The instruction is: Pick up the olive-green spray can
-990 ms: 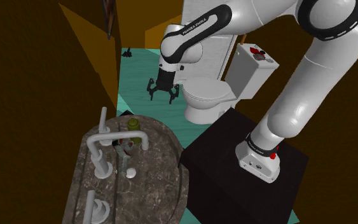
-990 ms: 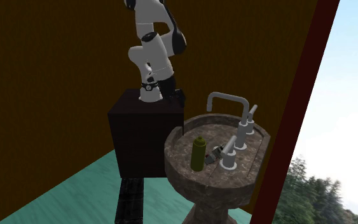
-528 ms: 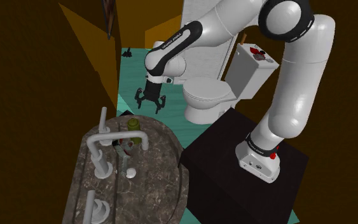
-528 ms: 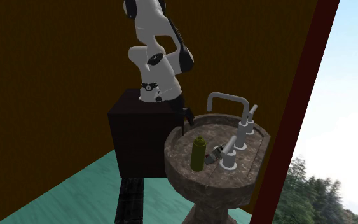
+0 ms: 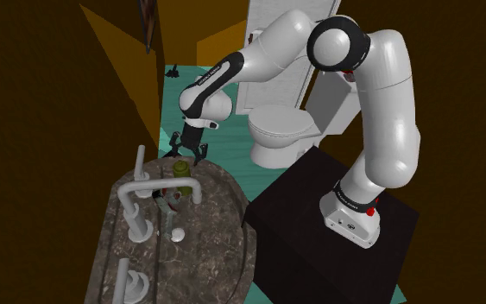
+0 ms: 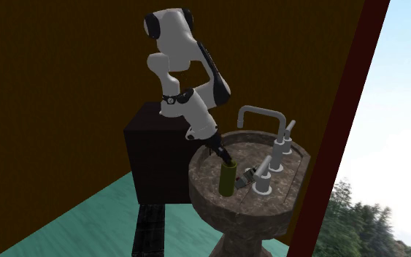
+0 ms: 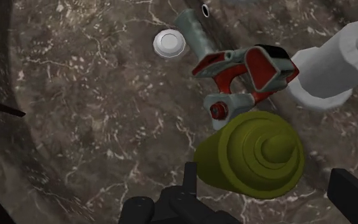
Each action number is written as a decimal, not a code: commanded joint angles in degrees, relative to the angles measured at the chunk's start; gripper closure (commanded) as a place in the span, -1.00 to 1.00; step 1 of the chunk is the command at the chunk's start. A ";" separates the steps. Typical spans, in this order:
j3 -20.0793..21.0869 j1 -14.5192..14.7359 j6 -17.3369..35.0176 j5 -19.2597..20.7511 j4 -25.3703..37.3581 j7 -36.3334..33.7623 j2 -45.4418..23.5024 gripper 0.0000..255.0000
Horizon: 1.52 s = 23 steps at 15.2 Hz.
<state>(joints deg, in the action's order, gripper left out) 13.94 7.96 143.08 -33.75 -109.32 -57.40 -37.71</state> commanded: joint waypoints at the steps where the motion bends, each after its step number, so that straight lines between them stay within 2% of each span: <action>1: -0.01 0.16 0.53 -0.25 1.64 -0.20 -2.09 -1.00; 9: 0.24 0.16 3.02 -0.70 3.45 1.56 -6.66 -1.00; 10: 0.23 0.17 2.97 -0.70 3.41 1.53 -6.57 1.00; 19: 0.23 0.16 3.02 -0.70 3.45 1.56 -6.66 1.00; 23: 0.08 0.16 1.54 -0.45 2.29 0.51 -3.85 1.00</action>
<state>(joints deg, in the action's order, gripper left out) 14.09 8.20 145.09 -34.29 -106.79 -56.66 -42.31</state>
